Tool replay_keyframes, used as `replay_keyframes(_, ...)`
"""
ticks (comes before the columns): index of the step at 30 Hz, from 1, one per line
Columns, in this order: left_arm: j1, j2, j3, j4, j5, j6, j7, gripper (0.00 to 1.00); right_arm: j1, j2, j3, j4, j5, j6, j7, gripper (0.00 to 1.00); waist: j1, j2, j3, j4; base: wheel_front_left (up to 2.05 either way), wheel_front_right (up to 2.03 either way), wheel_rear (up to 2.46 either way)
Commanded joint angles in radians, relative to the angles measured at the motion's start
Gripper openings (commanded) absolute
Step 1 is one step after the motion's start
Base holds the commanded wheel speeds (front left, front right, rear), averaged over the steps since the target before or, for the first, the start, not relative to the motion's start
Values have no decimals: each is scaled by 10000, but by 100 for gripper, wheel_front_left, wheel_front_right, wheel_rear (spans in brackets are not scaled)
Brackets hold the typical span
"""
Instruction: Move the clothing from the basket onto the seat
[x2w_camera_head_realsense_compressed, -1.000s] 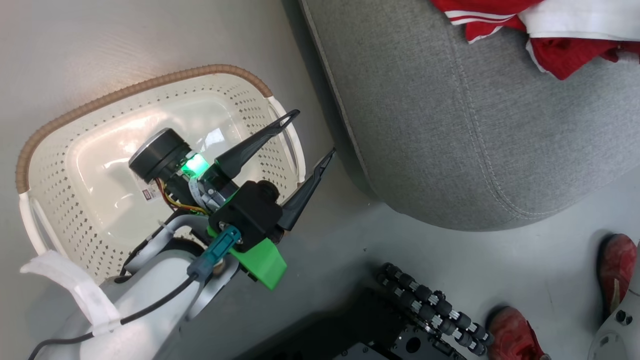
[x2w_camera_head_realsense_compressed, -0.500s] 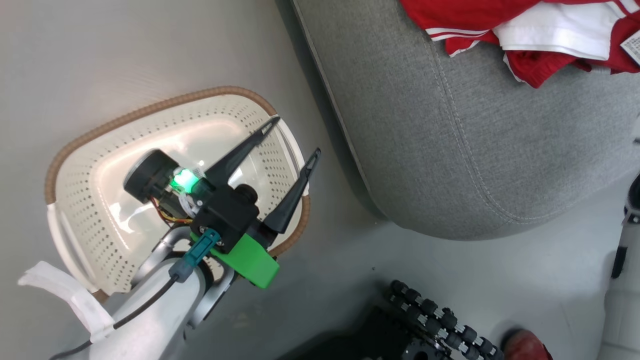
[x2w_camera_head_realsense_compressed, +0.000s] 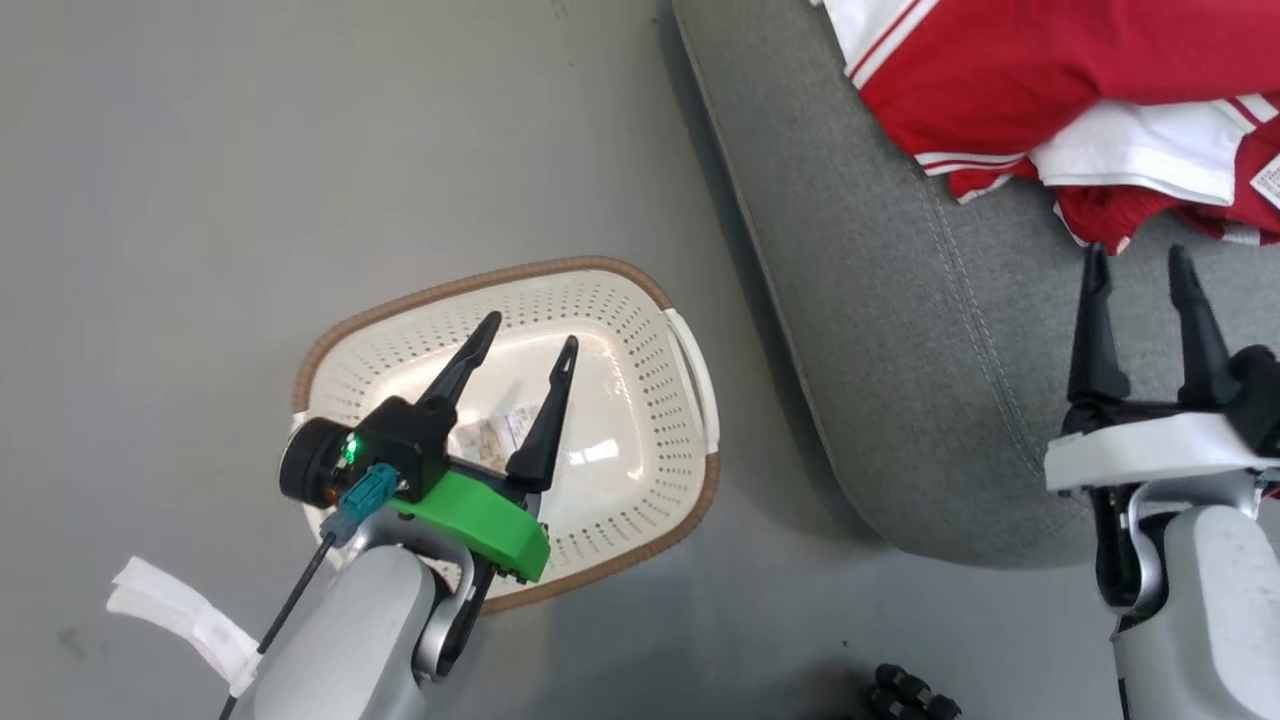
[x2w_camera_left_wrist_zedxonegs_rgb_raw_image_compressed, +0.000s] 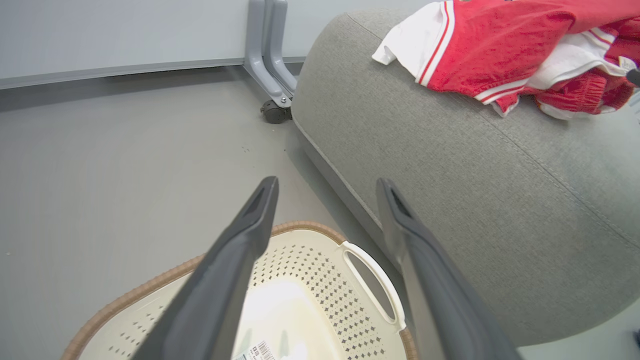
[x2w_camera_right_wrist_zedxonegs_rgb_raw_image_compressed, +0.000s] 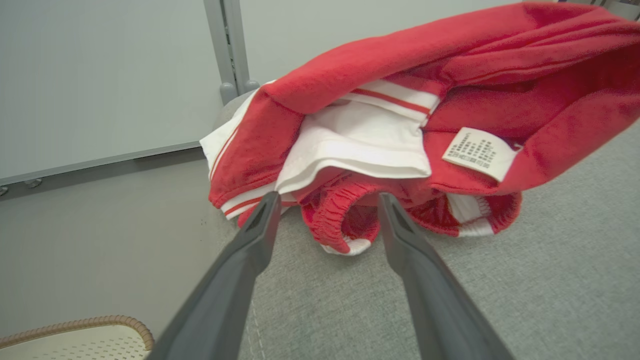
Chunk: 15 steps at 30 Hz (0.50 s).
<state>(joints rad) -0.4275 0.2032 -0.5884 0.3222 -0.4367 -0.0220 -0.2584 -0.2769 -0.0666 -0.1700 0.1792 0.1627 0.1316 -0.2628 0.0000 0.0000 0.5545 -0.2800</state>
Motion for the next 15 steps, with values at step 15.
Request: replay_keyframes(15,3321,-1380,4555,-1201,1555,-402,-57,100,1552,-40,2156,-624,-499,-18,-28,100,0,0,-3966,3294,0,0,0)
